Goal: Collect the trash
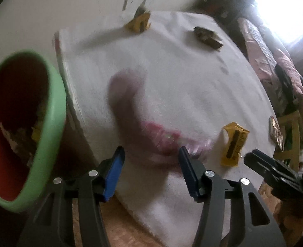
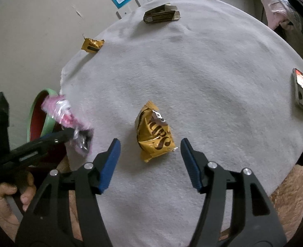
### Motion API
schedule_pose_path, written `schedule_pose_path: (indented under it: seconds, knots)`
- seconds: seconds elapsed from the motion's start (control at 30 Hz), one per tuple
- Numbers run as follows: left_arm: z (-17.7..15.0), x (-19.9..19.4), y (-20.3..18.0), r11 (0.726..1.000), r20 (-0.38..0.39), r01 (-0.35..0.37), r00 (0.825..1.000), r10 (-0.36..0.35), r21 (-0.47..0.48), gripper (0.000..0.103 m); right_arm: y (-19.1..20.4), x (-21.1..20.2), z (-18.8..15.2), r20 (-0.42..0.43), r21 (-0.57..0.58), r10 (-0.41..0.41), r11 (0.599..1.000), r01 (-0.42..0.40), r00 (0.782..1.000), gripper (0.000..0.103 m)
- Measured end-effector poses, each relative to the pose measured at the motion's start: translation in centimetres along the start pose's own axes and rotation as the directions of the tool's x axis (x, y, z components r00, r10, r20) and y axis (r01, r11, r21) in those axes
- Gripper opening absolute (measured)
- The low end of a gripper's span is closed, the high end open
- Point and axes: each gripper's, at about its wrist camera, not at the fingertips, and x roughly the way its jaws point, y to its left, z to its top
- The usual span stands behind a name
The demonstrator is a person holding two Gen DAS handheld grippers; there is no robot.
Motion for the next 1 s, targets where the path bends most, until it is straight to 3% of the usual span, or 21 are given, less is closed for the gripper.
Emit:
schedule_pose_path:
  seconds: [0.07, 0.17, 0.3, 0.57, 0.63, 0.7, 0.77, 0.9, 0.93, 0.97, 1.0]
  knots:
    - [-0.1, 0.8, 0.1, 1.0, -0.017, -0.009, 1.0, 0.009, -0.013, 0.05, -0.1, 0.1, 0.0, 0.0, 0.001, -0.001, 1.0, 0.001, 1.0, 0.059]
    - [-0.4, 1.2, 0.3, 0.999, -0.011, -0.041, 0.999, 0.041, -0.013, 0.031, -0.1, 0.1, 0.1, -0.001, 0.0, -0.002, 1.0, 0.002, 1.0, 0.059]
    - [-0.3, 0.8, 0.8, 0.999, 0.002, -0.012, 1.0, 0.012, -0.033, 0.0, -0.1, 0.4, 0.1, -0.004, -0.002, -0.004, 1.0, 0.004, 1.0, 0.059]
    - [-0.2, -1.5, 0.5, 1.0, 0.036, 0.006, 0.999, -0.006, 0.012, 0.0, 0.1, 0.5, 0.3, -0.008, -0.004, -0.008, 1.0, 0.007, 1.0, 0.059]
    - [-0.1, -2.2, 0.7, 1.0, 0.055, 0.019, 0.998, -0.018, -0.016, 0.01, 0.1, 0.5, 0.3, -0.006, -0.005, -0.009, 1.0, 0.009, 1.0, 0.059]
    - [0.3, -2.8, 1.0, 0.998, 0.083, 0.038, 0.996, -0.034, -0.049, 0.033, 0.2, 0.5, 0.4, -0.001, -0.007, -0.014, 1.0, 0.014, 1.0, 0.059]
    - [0.6, -3.0, 1.1, 0.997, 0.098, 0.04, 0.995, -0.034, -0.062, 0.039, 0.4, 0.6, 0.7, 0.008, -0.016, -0.021, 1.0, 0.021, 1.0, 0.059]
    - [1.2, -2.6, 0.5, 0.994, 0.098, 0.056, 0.994, -0.047, -0.092, 0.041, 0.9, 2.0, 0.8, 0.0, -0.072, -0.06, 0.996, 0.059, 0.998, 0.056]
    - [1.1, -2.6, 0.3, 0.994, 0.099, 0.056, 0.994, -0.047, -0.092, 0.041, 0.9, 2.5, 0.7, -0.009, -0.077, -0.061, 0.995, 0.06, 0.998, 0.051]
    - [1.3, -2.5, -0.1, 0.995, 0.103, 0.052, 0.994, -0.042, -0.089, 0.044, 0.9, 2.8, 0.6, -0.016, -0.078, -0.059, 0.995, 0.058, 0.998, 0.037]
    - [1.5, -2.3, -0.5, 0.996, 0.106, 0.044, 0.994, -0.035, -0.084, 0.048, 0.8, 3.1, 0.6, -0.022, -0.079, -0.057, 0.995, 0.055, 0.998, 0.037]
